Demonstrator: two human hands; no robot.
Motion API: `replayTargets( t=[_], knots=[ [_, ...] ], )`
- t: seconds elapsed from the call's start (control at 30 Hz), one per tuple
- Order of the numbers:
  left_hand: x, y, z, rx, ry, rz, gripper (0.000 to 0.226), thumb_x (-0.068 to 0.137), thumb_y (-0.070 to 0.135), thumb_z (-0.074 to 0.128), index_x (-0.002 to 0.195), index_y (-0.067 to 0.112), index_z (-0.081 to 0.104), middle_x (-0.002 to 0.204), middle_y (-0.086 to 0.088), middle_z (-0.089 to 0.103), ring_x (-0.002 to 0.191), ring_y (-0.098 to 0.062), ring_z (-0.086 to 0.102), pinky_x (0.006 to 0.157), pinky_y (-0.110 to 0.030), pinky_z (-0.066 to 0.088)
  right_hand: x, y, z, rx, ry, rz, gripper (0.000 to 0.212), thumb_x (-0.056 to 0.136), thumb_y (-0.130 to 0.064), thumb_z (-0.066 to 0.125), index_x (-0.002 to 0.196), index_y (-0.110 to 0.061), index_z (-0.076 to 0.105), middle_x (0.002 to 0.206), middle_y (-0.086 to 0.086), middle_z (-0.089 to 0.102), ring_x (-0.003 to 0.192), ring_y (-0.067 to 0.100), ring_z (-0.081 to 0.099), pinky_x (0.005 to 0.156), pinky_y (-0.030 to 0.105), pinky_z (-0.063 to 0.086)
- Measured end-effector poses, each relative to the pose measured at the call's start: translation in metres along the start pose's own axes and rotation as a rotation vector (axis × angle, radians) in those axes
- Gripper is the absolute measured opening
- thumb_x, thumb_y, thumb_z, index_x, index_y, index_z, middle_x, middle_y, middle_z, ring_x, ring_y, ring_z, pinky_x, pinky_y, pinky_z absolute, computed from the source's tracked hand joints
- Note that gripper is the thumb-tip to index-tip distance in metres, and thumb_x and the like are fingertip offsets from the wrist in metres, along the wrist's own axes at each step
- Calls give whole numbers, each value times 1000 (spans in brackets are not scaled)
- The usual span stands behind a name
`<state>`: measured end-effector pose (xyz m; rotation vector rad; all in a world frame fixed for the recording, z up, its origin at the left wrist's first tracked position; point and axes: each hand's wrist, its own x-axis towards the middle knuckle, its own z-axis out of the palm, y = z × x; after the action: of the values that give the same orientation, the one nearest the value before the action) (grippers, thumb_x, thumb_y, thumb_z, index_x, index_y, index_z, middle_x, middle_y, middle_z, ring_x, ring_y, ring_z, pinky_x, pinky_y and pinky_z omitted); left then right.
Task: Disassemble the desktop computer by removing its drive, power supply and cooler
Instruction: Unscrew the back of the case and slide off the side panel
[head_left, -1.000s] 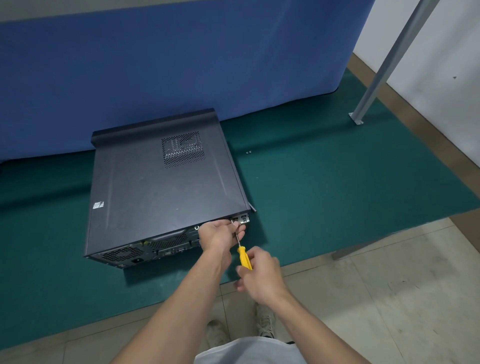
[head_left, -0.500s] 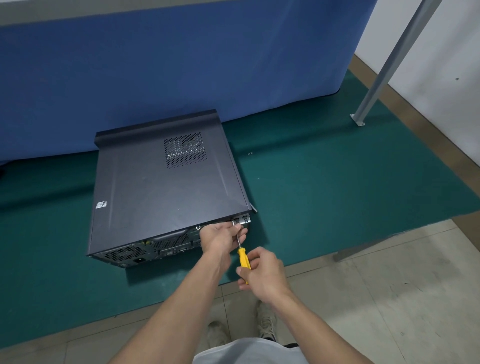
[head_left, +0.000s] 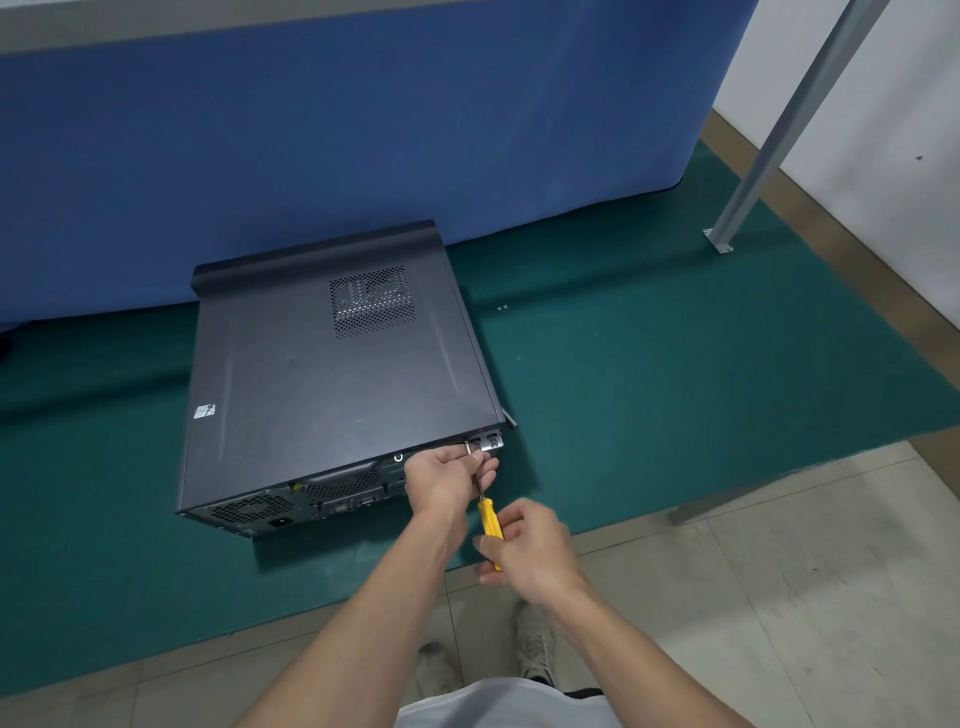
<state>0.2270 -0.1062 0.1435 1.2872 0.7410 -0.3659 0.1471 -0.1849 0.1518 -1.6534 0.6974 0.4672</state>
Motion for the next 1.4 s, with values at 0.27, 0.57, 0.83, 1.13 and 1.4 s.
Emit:
replayTargets(
  t=[0.27,0.57,0.83,1.13,1.4],
  knots=[
    [-3,4,-1,-128,-94,-51,22,97,-10,46,119,-15,49,94,-27,67,79,-30,71,66,-28,61,0,1,-12,519,-336,162,11,97,-2,50,102,4,58,87,21,66,67,27,68,63,32,56],
    [-3,6,1,-19,-43,-36,22,94,-10,53,116,-14,56,95,-26,69,87,-30,72,73,-30,61,-1,-4,-3,260,-172,90,9,94,-10,59,101,-5,57,89,14,68,64,19,68,62,29,56],
    [-6,10,-4,-102,-75,-61,13,93,-10,53,104,-15,59,93,-27,69,84,-33,72,71,-32,61,-1,-9,-10,336,-221,144,17,91,1,58,108,-2,55,92,17,68,71,23,70,66,33,58],
    [-5,10,0,-111,-45,-57,14,96,-11,47,106,-12,56,96,-28,67,82,-32,71,70,-30,61,2,-9,-5,538,-302,202,15,98,-9,50,110,0,53,88,18,67,66,24,65,62,34,54],
    [-2,9,4,-83,18,-69,6,94,-7,56,91,-10,60,92,-27,69,79,-31,72,67,-32,61,10,-1,2,157,68,38,14,88,-4,65,93,-15,57,83,6,67,59,13,64,59,27,55]
  ],
)
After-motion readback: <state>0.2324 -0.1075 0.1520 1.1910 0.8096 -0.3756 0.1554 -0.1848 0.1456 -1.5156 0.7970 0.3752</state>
